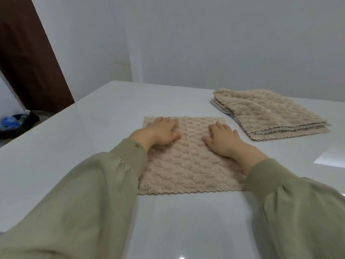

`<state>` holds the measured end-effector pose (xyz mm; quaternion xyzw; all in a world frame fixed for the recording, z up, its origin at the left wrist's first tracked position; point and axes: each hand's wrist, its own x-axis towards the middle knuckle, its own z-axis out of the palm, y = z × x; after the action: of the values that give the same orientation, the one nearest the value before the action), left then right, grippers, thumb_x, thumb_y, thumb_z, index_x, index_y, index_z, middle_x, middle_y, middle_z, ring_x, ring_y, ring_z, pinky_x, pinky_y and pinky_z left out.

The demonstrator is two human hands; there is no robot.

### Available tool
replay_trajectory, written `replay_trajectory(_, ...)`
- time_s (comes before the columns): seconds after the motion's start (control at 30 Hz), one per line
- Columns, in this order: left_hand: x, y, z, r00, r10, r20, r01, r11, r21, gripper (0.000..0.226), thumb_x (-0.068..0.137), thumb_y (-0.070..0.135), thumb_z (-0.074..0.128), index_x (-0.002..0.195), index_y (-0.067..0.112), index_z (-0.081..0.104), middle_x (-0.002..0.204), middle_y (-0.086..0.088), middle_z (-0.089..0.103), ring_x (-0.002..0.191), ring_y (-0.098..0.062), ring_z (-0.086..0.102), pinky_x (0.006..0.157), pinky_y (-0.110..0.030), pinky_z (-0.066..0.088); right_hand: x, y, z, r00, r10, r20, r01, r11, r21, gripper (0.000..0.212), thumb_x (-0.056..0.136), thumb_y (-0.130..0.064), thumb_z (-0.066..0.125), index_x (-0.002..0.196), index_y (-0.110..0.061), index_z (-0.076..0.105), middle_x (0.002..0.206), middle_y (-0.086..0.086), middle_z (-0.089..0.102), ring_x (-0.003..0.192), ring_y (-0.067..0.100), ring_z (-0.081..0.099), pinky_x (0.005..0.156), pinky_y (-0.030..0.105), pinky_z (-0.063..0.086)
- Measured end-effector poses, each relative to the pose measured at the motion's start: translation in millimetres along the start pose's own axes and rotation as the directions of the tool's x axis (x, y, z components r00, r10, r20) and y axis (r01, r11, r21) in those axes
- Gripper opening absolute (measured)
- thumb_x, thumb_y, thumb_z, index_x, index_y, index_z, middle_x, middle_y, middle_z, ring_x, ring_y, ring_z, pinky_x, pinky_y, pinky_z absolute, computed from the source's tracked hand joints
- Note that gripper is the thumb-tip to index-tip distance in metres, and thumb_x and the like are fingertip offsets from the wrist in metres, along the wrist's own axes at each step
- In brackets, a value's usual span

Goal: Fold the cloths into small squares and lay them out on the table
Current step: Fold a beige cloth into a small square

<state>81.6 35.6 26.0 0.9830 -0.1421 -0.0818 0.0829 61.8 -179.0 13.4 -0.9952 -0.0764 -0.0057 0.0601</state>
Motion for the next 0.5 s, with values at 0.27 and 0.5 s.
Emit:
replay_trajectory(0.27,23,-43,20,0.911,-0.125,-0.393,0.035,0.973,-0.230,0.035,0.095,0.030,0.040,0.125,0.020,0.056,0.129,0.002,0.057,0.120,-0.021,0.047,0.102,-0.042,0.038,41,1,-15,0.998,0.056,-0.039,-0.057,0.998,-0.036,0.036,0.097,-0.034,0.034,0.123,-0.014,0.049,0.126,0.010,0.048,0.117,0.033,0.040,0.094,0.045,0.040)
replay_trajectory(0.5,34,-61,10,0.846,-0.271,-0.459,0.096,0.925,-0.368,0.032,0.094,0.021,0.048,0.123,0.014,0.058,0.120,-0.006,0.055,0.117,-0.022,0.042,0.094,-0.030,0.035,58,15,6,0.892,0.122,-0.436,-0.001,0.964,0.267,0.022,0.092,-0.010,0.042,0.086,-0.001,0.061,0.089,0.015,0.061,0.092,0.032,0.051,0.074,0.039,0.042)
